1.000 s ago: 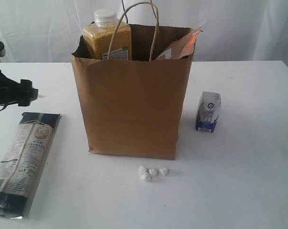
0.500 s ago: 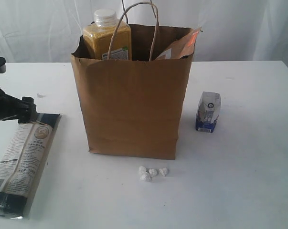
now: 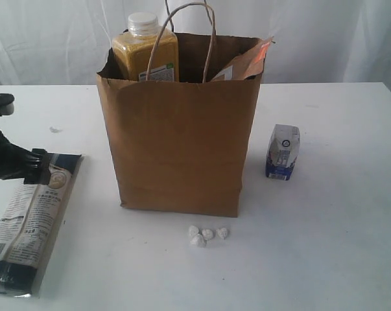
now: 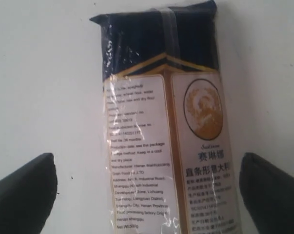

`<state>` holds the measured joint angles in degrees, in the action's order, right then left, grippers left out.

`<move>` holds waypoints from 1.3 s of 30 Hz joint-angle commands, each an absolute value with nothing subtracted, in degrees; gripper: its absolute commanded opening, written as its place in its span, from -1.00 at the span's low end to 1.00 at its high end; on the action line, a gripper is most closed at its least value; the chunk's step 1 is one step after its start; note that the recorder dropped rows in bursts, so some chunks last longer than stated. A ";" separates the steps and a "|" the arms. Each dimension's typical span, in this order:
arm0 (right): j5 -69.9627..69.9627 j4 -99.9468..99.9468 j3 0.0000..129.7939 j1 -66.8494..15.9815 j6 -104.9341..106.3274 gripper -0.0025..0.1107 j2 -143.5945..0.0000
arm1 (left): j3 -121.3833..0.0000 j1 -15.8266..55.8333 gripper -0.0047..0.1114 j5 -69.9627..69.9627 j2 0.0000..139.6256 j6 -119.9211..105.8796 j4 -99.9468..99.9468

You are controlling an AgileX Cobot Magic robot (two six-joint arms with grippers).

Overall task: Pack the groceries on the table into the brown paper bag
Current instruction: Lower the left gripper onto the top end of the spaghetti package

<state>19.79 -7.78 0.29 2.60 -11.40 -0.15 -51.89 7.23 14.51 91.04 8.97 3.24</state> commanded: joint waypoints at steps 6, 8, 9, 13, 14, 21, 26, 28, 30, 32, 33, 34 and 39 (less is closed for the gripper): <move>19.25 -8.06 0.00 2.41 -11.42 -0.96 0.00 | -56.97 7.47 0.89 19.09 95.45 5.49 2.64; 19.25 -8.06 0.00 2.41 -11.42 -0.96 0.00 | -58.70 7.47 0.89 19.09 95.45 3.80 2.64; 19.25 -8.06 0.00 2.41 -11.42 -0.96 0.00 | -59.46 7.47 0.89 19.09 95.45 2.96 2.64; 19.25 -8.06 0.00 2.41 -11.42 -0.96 0.00 | -61.70 7.47 0.89 18.82 95.45 2.77 2.64; 19.25 -8.06 0.00 2.41 -11.42 -0.96 0.00 | -62.17 7.47 0.89 18.72 95.45 2.77 2.64; 19.25 -8.06 0.00 2.41 -11.42 -0.96 0.00 | -67.99 7.47 0.89 25.40 99.81 2.60 2.64; 19.25 -8.06 0.00 2.41 -11.42 -0.96 0.00 | -74.93 7.47 0.89 36.53 104.06 1.12 2.64; 19.25 -8.06 0.00 2.41 -11.42 -0.96 0.00 | -77.29 7.47 0.89 39.24 104.92 1.12 2.64; 19.25 -8.06 0.00 2.41 -11.42 -0.96 0.00 | -78.92 7.47 0.89 40.78 105.49 1.09 2.64; 19.25 -8.06 0.00 2.41 -11.42 -0.96 0.00 | -79.35 7.47 0.89 41.39 105.92 1.09 2.64; 19.25 -8.06 0.00 2.41 -11.42 -0.96 0.00 | -79.35 7.47 0.89 41.65 106.24 1.09 2.64; 19.25 -8.06 0.00 2.41 -11.42 -0.96 0.00 | -79.35 7.47 0.89 41.96 106.73 1.09 2.64; 19.25 -8.06 0.00 2.41 -11.42 -0.96 0.00 | -79.35 7.47 0.89 41.68 109.99 1.09 1.10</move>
<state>19.79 -7.78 0.29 2.60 -11.40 -0.15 -79.10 7.26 40.75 109.20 1.27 2.18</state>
